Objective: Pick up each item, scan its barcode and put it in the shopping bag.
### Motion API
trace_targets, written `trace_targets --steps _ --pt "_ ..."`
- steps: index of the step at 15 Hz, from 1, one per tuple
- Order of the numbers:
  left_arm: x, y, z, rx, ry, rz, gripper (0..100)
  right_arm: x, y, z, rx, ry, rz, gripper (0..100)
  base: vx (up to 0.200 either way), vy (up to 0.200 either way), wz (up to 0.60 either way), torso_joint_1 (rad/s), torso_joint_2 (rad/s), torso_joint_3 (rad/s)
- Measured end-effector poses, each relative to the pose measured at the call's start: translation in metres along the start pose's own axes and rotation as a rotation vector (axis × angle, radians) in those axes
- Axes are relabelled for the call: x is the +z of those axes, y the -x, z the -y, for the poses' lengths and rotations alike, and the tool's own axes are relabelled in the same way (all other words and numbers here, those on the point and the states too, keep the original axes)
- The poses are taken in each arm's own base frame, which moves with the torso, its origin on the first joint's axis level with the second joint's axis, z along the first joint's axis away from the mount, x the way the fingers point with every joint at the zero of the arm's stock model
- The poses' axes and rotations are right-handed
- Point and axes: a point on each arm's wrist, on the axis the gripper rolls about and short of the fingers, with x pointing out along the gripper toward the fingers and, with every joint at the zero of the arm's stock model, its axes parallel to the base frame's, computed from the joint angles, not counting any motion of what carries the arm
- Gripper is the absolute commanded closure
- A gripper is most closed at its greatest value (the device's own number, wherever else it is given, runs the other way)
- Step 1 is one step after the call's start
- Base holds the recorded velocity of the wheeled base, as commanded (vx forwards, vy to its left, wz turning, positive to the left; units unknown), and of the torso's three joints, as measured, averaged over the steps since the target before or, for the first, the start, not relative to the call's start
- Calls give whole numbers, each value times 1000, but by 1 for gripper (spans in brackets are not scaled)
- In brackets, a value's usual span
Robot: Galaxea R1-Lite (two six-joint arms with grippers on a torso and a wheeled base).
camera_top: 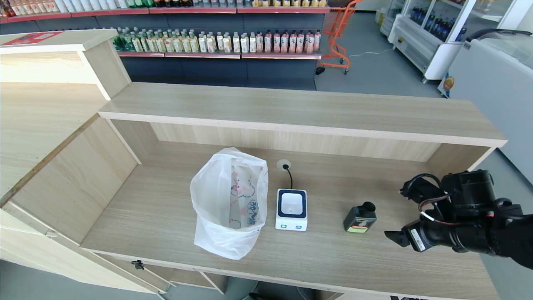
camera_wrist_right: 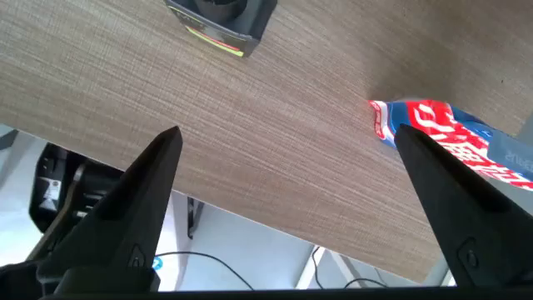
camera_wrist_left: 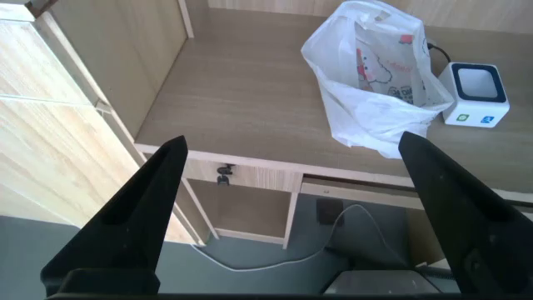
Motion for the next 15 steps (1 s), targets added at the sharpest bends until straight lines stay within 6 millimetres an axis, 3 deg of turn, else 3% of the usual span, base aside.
trace_targets --steps 3,7,15 --pt "0 0 0 0 0 0 0 -3 -22 -5 7 116 -2 0 0 0 0 0 0 0" --pt "0 0 0 0 0 0 0 -4 -52 -10 22 140 33 0 0 0 0 0 0 0" --pt "0 0 0 0 0 0 0 19 -96 -27 91 172 100 0 0 0 0 0 0 0"
